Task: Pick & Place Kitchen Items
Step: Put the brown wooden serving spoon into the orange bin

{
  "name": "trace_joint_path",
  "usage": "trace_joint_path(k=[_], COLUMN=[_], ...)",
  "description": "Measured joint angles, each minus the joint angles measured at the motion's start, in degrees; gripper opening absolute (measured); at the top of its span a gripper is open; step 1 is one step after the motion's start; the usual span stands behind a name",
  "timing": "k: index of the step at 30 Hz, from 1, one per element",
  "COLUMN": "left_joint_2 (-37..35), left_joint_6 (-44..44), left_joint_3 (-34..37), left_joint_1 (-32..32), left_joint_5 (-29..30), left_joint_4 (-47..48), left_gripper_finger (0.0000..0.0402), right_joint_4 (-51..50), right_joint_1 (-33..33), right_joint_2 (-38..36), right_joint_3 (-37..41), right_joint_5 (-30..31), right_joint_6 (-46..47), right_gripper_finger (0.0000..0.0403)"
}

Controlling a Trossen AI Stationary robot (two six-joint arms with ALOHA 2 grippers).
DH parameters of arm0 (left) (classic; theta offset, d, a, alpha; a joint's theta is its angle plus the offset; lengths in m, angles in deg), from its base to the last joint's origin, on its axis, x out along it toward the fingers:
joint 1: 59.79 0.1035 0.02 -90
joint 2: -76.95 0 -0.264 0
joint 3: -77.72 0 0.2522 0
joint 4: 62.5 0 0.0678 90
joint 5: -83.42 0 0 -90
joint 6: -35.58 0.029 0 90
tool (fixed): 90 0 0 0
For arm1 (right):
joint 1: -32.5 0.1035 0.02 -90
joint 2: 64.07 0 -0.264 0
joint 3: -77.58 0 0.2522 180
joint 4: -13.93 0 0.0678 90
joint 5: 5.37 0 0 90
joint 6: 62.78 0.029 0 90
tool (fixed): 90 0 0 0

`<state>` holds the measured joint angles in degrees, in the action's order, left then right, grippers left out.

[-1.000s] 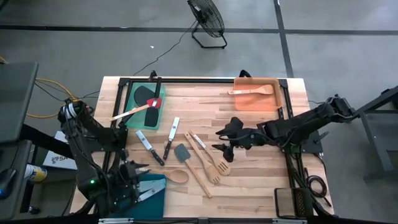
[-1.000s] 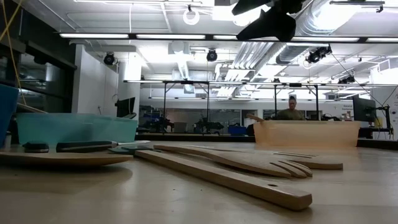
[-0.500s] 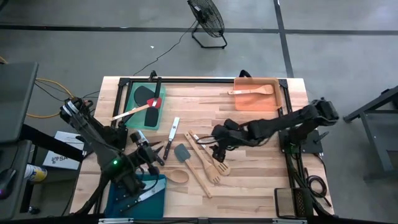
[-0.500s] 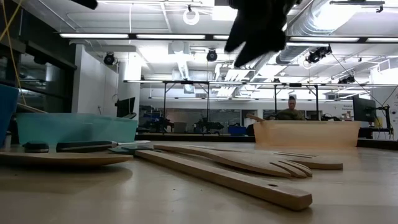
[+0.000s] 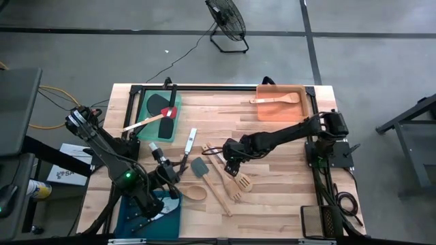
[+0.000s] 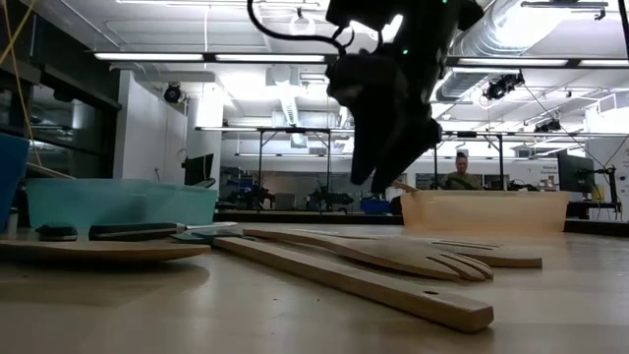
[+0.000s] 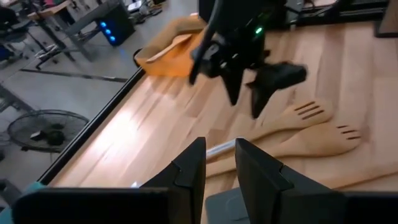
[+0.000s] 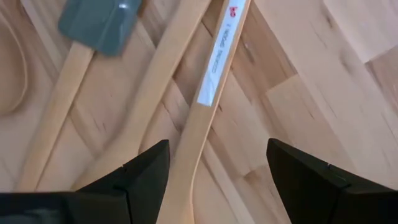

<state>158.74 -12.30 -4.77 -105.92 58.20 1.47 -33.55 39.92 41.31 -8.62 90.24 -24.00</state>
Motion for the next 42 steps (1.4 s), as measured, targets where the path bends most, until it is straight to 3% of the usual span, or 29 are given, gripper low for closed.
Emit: trace_joint_path(k=[10, 18, 28, 42], left_joint_2=[0.0, 0.04, 0.04, 0.04], left_joint_6=[1.17, 0.92, 0.61, -0.44], left_joint_3=[0.0, 0.01, 0.02, 0.02], left_joint_1=[0.02, 0.02, 0.02, 0.02], left_joint_5=[-0.92, -0.95, -1.06, -1.88], left_joint_4=[-1.21, -1.29, -0.75, -0.58], left_gripper_finger=[0.0083, 0.0083, 0.0083, 0.0083], right_joint_4=[2.2, -4.05, -14.21, -13.53], right_joint_1=[-0.8, -1.8, -1.81, 0.69], right_joint_2=[0.59, 2.89, 10.53, 12.94], right_joint_3=[-3.38, -9.17, -14.1, -14.32], right_joint_5=[2.04, 5.4, 4.64, 1.61], right_joint_6=[-2.42, -4.61, -4.26, 0.01], right_gripper_finger=[0.0259, 0.0259, 0.0259, 0.0259])
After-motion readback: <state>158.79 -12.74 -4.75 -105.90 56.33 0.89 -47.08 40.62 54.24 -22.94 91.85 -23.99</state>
